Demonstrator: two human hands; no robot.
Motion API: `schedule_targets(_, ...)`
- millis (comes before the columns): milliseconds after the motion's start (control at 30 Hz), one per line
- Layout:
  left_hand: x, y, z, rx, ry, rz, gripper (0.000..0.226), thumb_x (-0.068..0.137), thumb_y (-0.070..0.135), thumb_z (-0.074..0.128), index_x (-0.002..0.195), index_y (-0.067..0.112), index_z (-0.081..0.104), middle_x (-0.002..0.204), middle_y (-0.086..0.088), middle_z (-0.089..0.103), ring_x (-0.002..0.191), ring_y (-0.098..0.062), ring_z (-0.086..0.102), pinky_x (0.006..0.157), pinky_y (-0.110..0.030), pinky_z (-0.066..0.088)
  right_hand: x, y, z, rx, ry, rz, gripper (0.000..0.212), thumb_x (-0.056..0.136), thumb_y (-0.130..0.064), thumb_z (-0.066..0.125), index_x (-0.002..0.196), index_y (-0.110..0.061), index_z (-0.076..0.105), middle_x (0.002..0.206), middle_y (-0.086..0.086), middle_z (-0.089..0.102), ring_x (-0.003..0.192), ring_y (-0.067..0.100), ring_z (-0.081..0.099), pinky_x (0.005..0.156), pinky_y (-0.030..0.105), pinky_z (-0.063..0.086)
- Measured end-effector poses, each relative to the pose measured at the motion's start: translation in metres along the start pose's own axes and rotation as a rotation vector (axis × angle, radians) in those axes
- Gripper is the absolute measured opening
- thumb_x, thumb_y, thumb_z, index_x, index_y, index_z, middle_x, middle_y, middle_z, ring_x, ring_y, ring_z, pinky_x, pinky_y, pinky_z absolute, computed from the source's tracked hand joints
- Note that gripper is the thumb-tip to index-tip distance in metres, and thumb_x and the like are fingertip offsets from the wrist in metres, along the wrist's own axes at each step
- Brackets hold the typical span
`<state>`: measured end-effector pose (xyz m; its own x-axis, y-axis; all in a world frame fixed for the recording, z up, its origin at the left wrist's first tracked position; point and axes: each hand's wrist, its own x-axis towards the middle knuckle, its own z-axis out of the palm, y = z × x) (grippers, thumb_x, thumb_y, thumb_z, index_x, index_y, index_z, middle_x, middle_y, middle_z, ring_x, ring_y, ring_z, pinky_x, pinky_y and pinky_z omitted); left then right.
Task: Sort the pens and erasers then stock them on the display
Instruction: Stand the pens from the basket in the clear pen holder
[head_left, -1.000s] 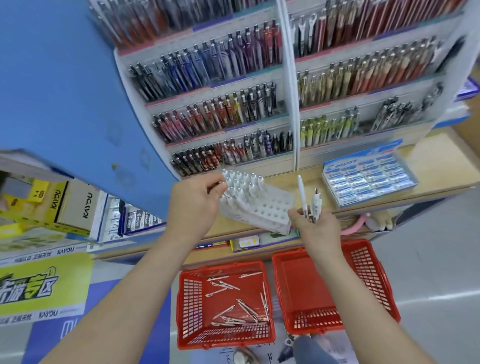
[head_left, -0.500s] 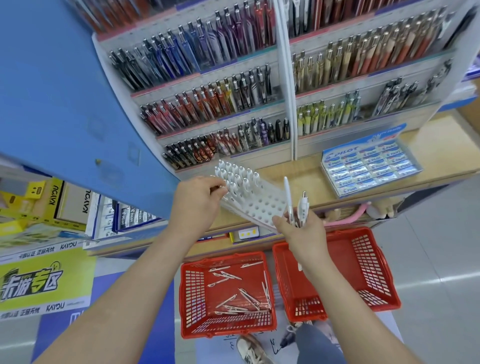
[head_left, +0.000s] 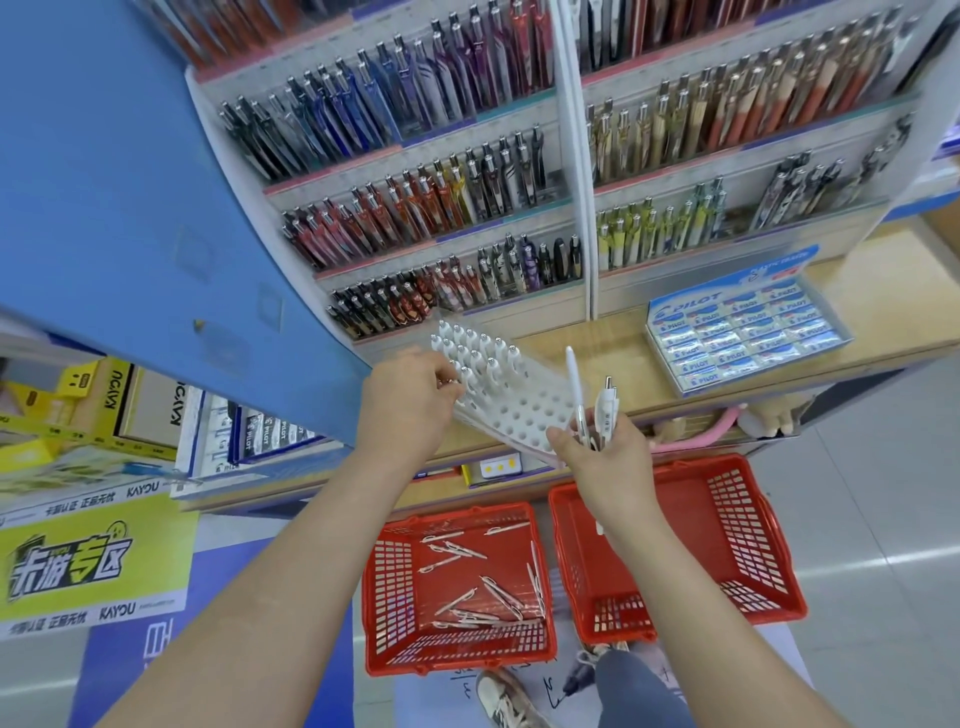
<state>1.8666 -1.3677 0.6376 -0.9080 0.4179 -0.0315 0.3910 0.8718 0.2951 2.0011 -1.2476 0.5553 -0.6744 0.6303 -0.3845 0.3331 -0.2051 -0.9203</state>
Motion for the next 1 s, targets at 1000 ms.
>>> schedule_targets(1000, -0.050, 0.043, -0.044, -0.869, -0.604, -0.028, 0.033, 0.100, 0.027, 0.041, 0.091, 0.011, 0.069, 0.058, -0.003, 0.048, 0.052, -0.013, 0.041, 0.056, -0.029, 0.034, -0.016, -0.100, -0.027, 0.281, -0.366, -0.053, 0.023, 0.084, -0.033, 0.064, 0.094, -0.013, 0.067, 0.061, 0.002, 0.051, 0.043, 0.009, 0.029, 0.040, 0.019, 0.021)
